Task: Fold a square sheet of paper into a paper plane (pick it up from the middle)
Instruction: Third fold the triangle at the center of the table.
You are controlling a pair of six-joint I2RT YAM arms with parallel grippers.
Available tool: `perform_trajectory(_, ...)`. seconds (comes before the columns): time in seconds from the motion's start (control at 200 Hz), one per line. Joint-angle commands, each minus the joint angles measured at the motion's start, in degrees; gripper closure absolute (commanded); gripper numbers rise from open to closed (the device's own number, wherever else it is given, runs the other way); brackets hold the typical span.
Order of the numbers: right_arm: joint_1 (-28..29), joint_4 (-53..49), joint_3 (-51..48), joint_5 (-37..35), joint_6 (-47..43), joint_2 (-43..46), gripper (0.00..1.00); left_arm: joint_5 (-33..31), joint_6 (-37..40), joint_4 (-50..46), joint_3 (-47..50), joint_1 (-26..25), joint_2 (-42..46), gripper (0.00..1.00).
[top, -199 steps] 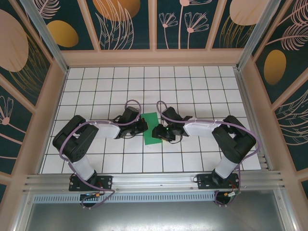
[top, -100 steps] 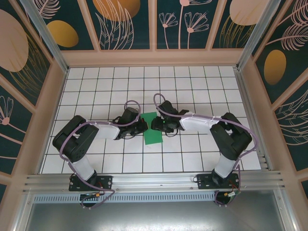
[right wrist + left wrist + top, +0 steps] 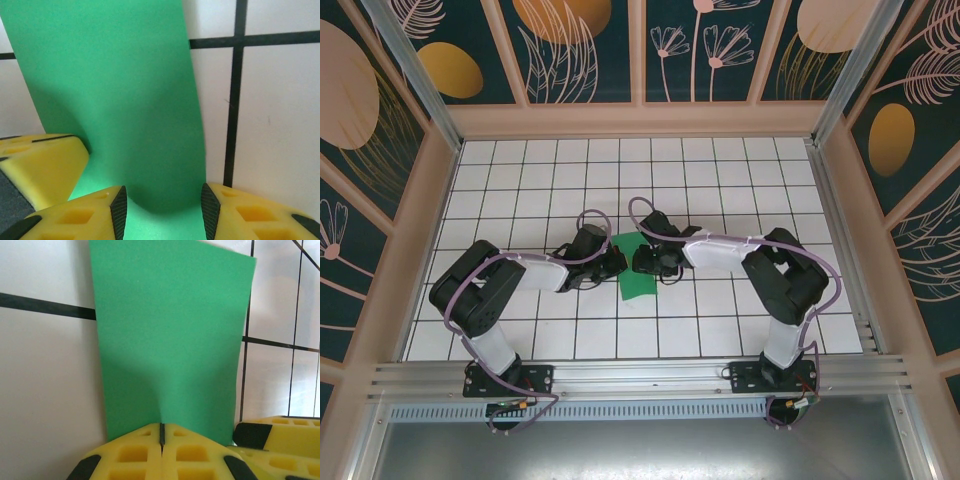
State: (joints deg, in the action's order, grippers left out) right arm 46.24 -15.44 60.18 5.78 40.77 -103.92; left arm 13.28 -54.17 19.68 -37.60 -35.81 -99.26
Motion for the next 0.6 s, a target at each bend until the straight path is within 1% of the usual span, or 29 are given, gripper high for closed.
perform_trajectory(0.0,1.57,-1.03,-0.45,5.31,-0.74,0.97,0.54,-5.1,-1.09,-9.14,3.11,-0.1,-4.49,1.0)
perform_trajectory(0.26,0.73,3.69,-4.79,11.54,0.77,5.74,0.49,-5.54,-1.56,-9.33,3.48,-0.05,-4.56,1.0)
perform_trajectory(0.46,-1.44,8.29,-11.51,16.14,5.29,10.98,0.45,-6.06,-1.64,-9.53,3.49,0.01,-4.55,1.0)
perform_trajectory(0.595,-2.73,14.33,-16.45,20.11,8.79,12.89,0.43,-6.12,-1.55,-9.51,3.28,-0.05,-4.49,1.0)
